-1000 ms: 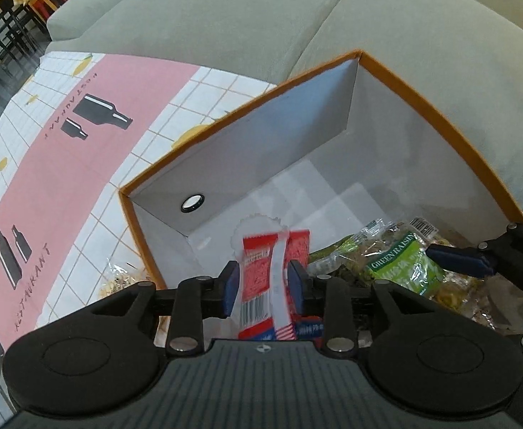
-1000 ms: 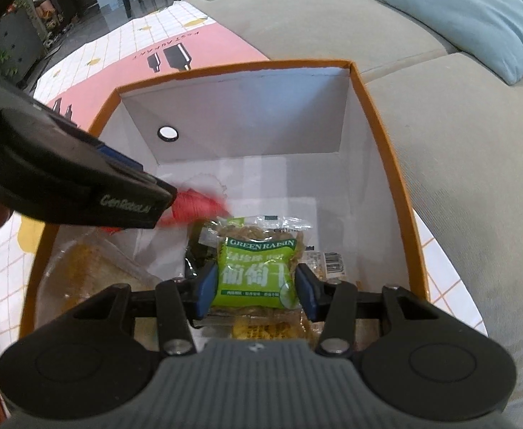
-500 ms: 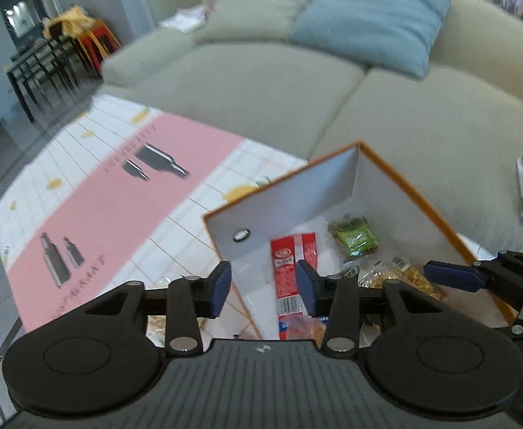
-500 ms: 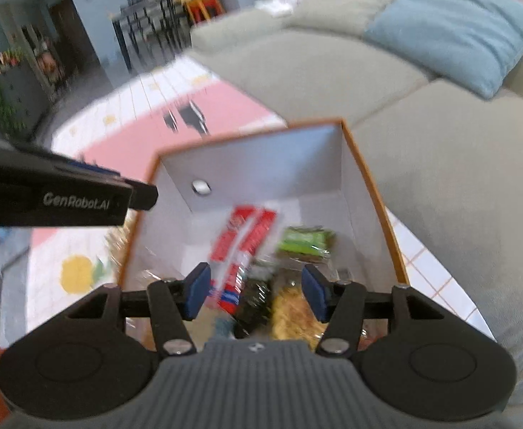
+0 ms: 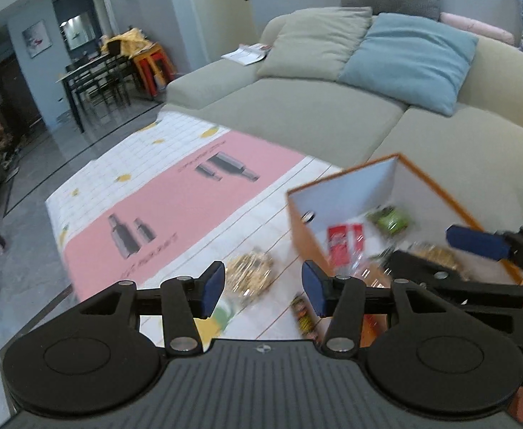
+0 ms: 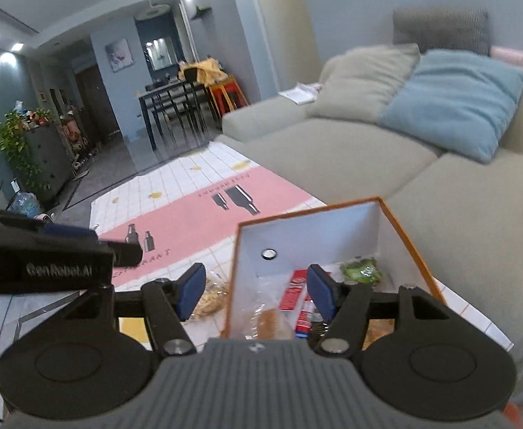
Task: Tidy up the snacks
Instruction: 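Withdraw both tools from the box toward the peanut bag and sausage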
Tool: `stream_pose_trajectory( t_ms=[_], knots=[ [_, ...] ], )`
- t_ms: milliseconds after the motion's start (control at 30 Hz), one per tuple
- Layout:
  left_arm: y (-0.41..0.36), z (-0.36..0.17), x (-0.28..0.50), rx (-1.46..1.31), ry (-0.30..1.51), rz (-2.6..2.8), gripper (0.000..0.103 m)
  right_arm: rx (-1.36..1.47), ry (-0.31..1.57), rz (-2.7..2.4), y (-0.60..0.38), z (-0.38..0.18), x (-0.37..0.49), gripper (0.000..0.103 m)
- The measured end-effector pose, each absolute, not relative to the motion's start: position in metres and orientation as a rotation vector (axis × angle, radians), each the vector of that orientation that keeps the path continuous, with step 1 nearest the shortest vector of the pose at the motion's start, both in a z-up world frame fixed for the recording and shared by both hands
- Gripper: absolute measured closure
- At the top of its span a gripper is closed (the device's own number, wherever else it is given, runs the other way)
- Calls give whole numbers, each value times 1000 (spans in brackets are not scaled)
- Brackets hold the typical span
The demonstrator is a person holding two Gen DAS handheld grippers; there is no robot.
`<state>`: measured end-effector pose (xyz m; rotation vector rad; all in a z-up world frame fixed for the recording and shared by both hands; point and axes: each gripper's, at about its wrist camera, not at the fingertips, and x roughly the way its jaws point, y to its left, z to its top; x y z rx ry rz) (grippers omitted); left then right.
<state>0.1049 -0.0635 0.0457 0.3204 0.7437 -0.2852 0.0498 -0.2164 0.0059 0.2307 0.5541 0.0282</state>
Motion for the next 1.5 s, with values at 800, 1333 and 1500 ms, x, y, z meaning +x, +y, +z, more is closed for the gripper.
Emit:
stream_pose_trajectory(
  t_ms=[800, 1333, 1500],
  knots=[
    [22, -39, 133, 338, 871, -189, 44, -201, 768, -11, -72, -78, 104, 58],
    [29, -61, 177, 305, 834, -274, 44, -254, 819, -152, -54, -106, 144, 59],
    [37, -71, 188, 327, 851, -274, 44, -249, 882, -169, -49, -121, 156, 59]
  ],
)
